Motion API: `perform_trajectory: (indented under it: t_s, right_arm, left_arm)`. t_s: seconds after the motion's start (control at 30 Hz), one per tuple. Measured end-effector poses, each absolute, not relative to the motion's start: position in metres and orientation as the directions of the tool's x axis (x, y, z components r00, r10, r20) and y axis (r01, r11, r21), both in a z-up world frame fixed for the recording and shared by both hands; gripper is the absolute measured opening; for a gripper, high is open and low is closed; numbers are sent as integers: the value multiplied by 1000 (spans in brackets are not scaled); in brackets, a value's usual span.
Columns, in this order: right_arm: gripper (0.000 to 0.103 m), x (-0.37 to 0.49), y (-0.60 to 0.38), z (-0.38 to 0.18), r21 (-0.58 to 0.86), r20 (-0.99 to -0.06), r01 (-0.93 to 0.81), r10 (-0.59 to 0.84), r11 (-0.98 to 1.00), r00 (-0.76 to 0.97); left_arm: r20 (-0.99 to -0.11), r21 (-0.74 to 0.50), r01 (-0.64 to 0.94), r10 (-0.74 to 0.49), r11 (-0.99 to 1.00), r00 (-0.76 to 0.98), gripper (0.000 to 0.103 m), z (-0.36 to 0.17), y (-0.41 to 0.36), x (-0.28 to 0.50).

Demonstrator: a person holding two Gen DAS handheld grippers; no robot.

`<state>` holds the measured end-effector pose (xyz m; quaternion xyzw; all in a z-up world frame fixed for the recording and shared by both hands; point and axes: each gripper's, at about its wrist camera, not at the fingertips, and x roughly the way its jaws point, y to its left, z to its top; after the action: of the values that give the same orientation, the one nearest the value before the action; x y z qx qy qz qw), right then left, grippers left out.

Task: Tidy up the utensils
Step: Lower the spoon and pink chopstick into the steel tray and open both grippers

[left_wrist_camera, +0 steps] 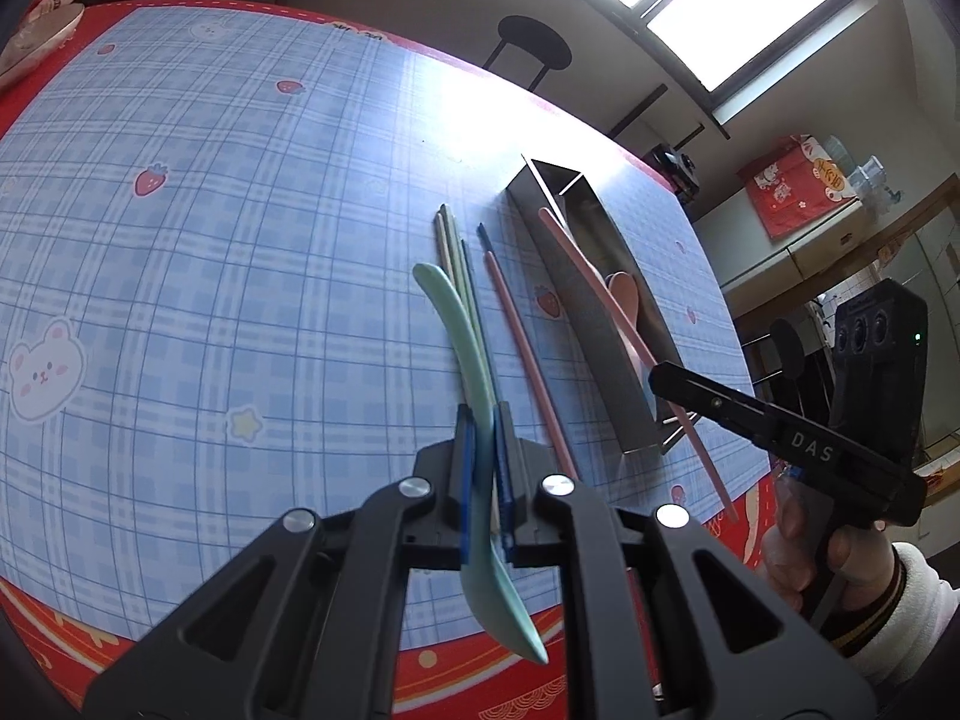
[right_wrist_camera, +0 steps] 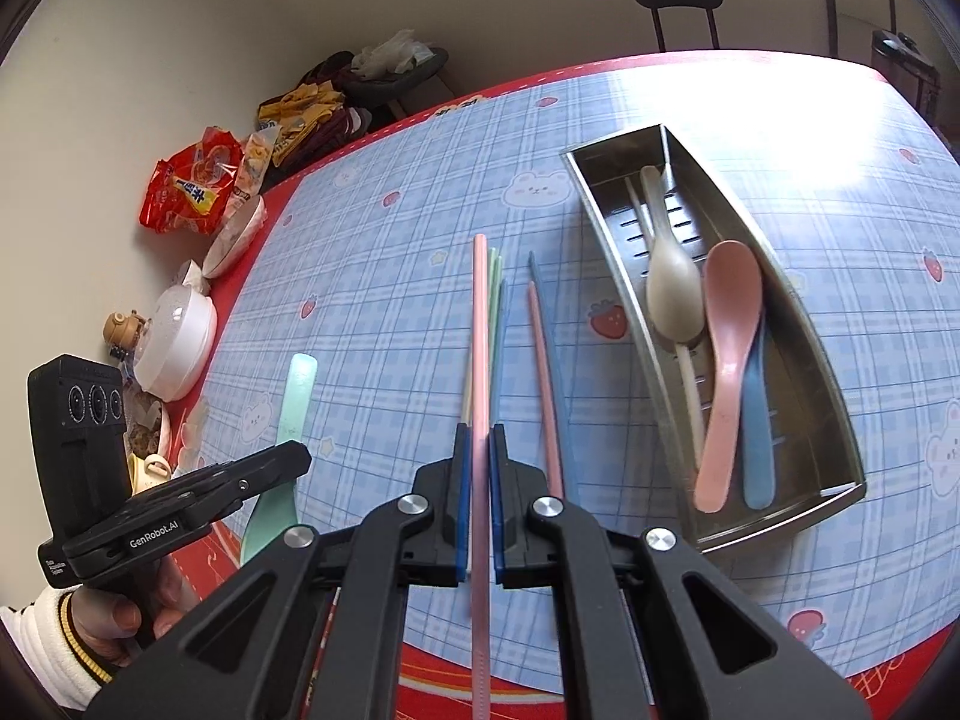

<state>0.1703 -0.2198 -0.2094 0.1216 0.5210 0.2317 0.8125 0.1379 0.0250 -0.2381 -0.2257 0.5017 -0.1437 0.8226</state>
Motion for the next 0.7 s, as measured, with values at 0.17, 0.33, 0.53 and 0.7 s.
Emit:
perform_trajectory:
  t_s: [0.17, 0.33, 0.53, 0.7]
  right_arm:
    - [6, 188, -263, -210, 439, -788, -204, 484, 875, 380]
    - [6, 205, -299, -213, 442, -783, -170, 471, 881, 405]
    - [6, 219, -324, -218, 454, -777, -165, 480, 875, 407]
    - [6, 228, -331, -220, 449, -782, -187, 486, 874, 391]
  left_arm:
    - [-761, -533, -16, -472, 846, 445, 11, -237, 3, 154]
    - [-757, -531, 3, -476, 848, 448, 11, -228, -34, 182]
    - [-742, -563, 31, -521, 826, 423, 11, -231, -91, 225]
    - [-758, -556, 49, -530, 830, 380, 11, -248, -135, 254]
